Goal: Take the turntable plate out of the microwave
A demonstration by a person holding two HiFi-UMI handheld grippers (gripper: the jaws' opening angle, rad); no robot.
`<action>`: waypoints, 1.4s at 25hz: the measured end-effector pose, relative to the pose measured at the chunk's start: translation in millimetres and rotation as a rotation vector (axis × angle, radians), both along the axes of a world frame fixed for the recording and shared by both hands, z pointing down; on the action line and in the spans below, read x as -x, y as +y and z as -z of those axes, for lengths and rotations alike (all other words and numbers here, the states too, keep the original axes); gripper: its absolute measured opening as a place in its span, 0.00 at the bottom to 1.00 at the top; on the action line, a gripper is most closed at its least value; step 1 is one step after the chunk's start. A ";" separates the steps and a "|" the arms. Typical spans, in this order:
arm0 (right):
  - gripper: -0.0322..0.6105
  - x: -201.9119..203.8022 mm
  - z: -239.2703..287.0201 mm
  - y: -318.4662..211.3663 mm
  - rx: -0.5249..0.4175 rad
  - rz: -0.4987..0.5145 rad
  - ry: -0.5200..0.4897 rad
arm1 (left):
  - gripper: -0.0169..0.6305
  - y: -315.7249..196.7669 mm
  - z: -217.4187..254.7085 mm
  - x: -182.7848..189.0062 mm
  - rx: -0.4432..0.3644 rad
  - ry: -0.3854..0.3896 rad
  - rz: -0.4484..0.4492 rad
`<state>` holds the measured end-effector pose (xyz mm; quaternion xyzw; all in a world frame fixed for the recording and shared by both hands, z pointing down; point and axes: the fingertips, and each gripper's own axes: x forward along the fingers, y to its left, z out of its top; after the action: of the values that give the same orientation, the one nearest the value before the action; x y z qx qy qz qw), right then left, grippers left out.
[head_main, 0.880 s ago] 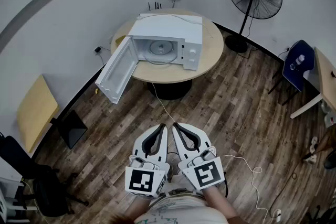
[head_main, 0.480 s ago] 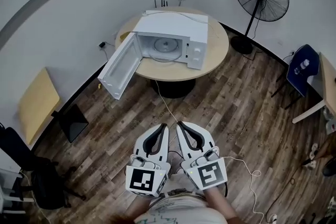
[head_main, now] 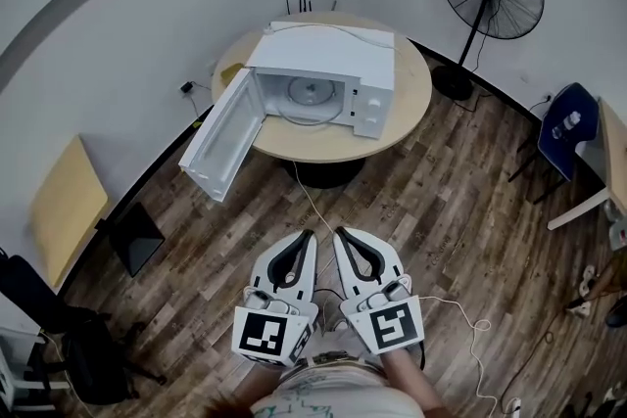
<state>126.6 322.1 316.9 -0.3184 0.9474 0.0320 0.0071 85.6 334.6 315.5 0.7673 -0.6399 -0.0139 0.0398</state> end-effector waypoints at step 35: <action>0.04 159.1 -17.6 -163.7 0.067 -0.144 0.019 | 0.05 -167.4 -16.6 158.5 0.042 0.045 -0.176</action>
<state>-32.5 158.4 334.5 -0.3854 0.9226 0.0038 -0.0151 -72.9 167.2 332.1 0.8190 -0.5692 -0.0140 0.0715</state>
